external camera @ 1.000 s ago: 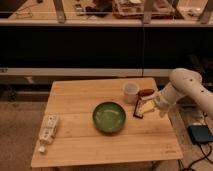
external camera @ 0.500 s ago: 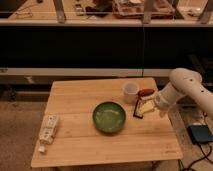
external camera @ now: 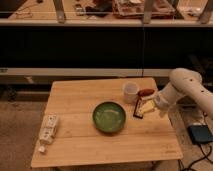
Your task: Pick up the ceramic bowl
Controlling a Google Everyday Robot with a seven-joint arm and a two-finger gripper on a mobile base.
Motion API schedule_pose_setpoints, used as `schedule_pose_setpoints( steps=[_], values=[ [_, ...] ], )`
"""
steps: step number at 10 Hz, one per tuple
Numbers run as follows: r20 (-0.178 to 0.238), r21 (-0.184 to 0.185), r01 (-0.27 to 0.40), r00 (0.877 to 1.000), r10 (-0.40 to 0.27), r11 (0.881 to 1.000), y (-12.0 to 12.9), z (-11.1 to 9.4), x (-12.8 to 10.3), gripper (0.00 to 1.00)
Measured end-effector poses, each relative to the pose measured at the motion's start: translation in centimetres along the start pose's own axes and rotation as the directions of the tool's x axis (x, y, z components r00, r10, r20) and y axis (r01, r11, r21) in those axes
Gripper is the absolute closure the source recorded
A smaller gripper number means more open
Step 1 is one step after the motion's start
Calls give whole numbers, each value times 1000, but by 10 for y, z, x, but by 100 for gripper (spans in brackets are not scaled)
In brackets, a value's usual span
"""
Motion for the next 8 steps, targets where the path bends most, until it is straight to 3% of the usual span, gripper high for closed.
schedule_pose_setpoints(
  steps=[5, 6, 8],
  values=[
    [-1, 1, 0, 1000, 0, 1000, 0, -1, 1, 20],
    [-12, 10, -10, 1000, 10, 1000, -1, -1, 4, 20],
    [-78, 57, -44, 996, 48, 997, -13, -3, 31, 20]
  ],
)
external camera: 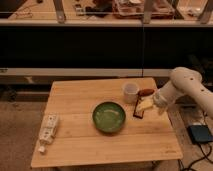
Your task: Pick up the ceramic bowl
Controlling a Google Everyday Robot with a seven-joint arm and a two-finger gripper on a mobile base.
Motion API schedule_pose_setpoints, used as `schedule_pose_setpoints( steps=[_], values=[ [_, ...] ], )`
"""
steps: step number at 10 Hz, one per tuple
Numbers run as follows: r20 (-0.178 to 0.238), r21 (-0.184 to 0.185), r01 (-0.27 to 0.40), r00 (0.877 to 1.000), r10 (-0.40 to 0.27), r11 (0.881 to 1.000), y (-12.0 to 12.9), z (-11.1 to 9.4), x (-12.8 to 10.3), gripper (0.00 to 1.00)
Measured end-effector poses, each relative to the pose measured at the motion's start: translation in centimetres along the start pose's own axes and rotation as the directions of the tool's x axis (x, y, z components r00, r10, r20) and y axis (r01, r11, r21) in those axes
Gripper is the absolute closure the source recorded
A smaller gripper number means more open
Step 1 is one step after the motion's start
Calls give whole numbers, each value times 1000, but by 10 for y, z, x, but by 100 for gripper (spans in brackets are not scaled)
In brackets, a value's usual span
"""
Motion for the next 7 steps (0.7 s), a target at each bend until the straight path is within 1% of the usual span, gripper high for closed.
schedule_pose_setpoints(
  steps=[1, 2, 3, 4, 5, 6, 7],
  values=[
    [-48, 40, -16, 999, 18, 999, -13, 3, 21, 20],
    [-79, 62, -24, 996, 29, 998, -19, 4, 31, 20],
    [-121, 77, -23, 992, 32, 997, -25, 4, 43, 20],
    [-165, 84, -11, 986, 24, 996, -30, 6, 54, 20],
    [-205, 80, 28, 979, -11, 996, -36, 11, 61, 20],
    [-224, 74, 58, 974, -40, 996, -39, 15, 62, 20],
    [-225, 67, 90, 972, -73, 994, -43, 23, 58, 20]
  ],
)
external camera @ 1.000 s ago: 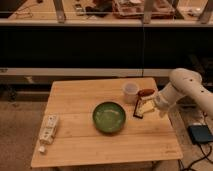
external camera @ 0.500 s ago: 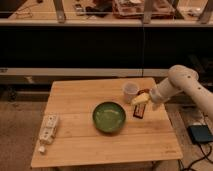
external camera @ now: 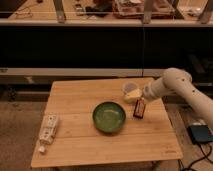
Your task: Pick up the ceramic bowl
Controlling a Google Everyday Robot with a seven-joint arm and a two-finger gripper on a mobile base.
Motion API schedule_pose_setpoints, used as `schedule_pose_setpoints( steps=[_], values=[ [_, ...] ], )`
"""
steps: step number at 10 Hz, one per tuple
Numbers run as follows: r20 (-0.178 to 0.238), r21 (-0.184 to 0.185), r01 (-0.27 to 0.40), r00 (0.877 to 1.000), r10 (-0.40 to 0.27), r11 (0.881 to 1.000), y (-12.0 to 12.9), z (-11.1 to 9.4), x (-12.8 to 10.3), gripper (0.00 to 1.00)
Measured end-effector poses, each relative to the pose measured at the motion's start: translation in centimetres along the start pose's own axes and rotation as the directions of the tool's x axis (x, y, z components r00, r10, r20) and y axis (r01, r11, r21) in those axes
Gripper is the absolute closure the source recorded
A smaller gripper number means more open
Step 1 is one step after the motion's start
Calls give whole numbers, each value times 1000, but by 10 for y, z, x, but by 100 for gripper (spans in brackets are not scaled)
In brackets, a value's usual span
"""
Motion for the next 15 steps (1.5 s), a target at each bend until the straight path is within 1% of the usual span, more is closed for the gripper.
schedule_pose_setpoints(
  steps=[2, 4, 5, 7, 8, 10, 12, 13, 15],
  values=[
    [42, 5, 66, 997, -67, 998, -12, 24, -19, 20],
    [83, 8, 98, 992, -99, 995, -21, 44, -27, 21],
    [108, 9, 114, 988, -114, 993, -25, 57, -29, 27],
    [139, 10, 129, 982, -129, 992, -29, 76, -27, 45],
    [152, 9, 127, 980, -127, 992, -28, 86, -25, 47],
    [164, -6, 129, 978, -126, 992, -25, 97, -20, 47],
    [158, -38, 126, 980, -119, 991, -15, 102, -9, 47],
    [150, -41, 123, 982, -115, 992, -14, 100, -4, 47],
    [129, -31, 119, 985, -114, 992, -18, 86, 7, 47]
  ],
)
